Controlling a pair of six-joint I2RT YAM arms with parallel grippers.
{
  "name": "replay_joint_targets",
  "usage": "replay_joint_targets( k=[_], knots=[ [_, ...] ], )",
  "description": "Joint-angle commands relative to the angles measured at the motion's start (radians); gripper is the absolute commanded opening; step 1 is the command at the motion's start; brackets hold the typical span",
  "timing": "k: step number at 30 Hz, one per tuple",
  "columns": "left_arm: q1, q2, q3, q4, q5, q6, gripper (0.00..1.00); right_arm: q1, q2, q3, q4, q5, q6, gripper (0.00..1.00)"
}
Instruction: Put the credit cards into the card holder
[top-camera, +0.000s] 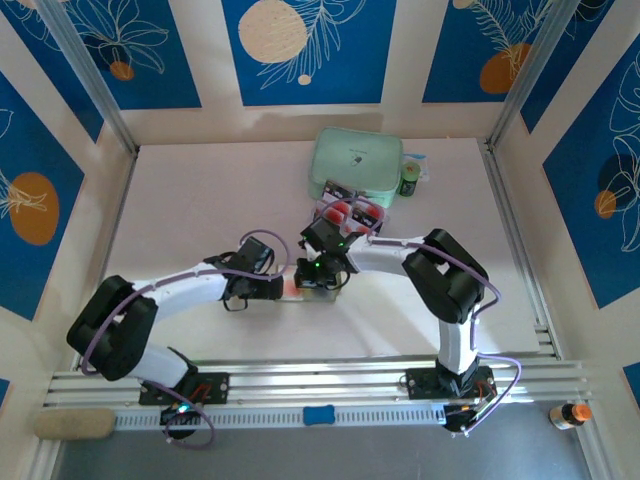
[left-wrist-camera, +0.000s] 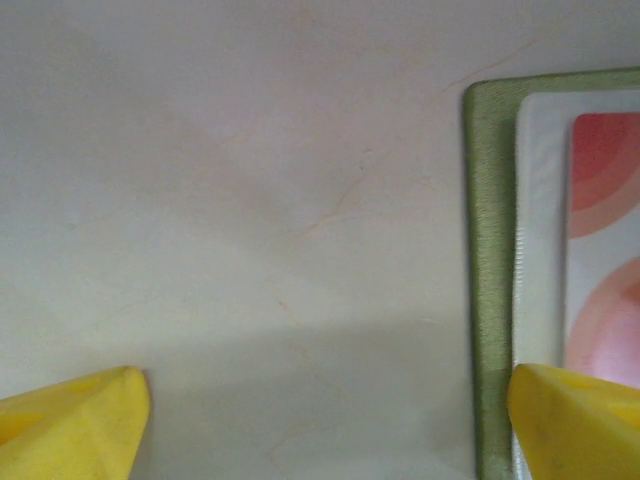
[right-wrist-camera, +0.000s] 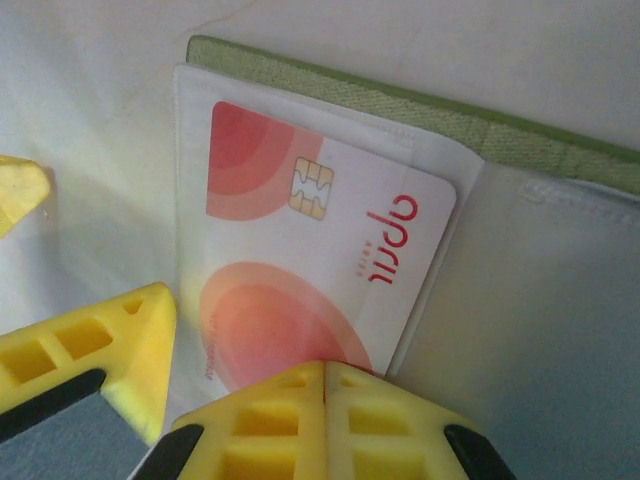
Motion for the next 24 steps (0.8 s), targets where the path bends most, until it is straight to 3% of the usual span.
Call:
replay_joint_targets(
  k=[1,17,24],
  knots=[
    [0.01,-0.043,0.012,-0.031,-0.024,-0.015,0.92,0.013,0.026,0.025,-0.031,-0.011,-0.011,0.0],
    [0.05,-0.018,0.015,-0.013,-0.015,0.0,0.93,0.004,-0.029,0.054,-0.065,-0.02,-0.023,0.0],
    [0.053,0.015,0.001,0.003,-0.008,0.008,0.93,-0.015,-0.067,0.073,-0.129,0.046,-0.058,0.0]
  ],
)
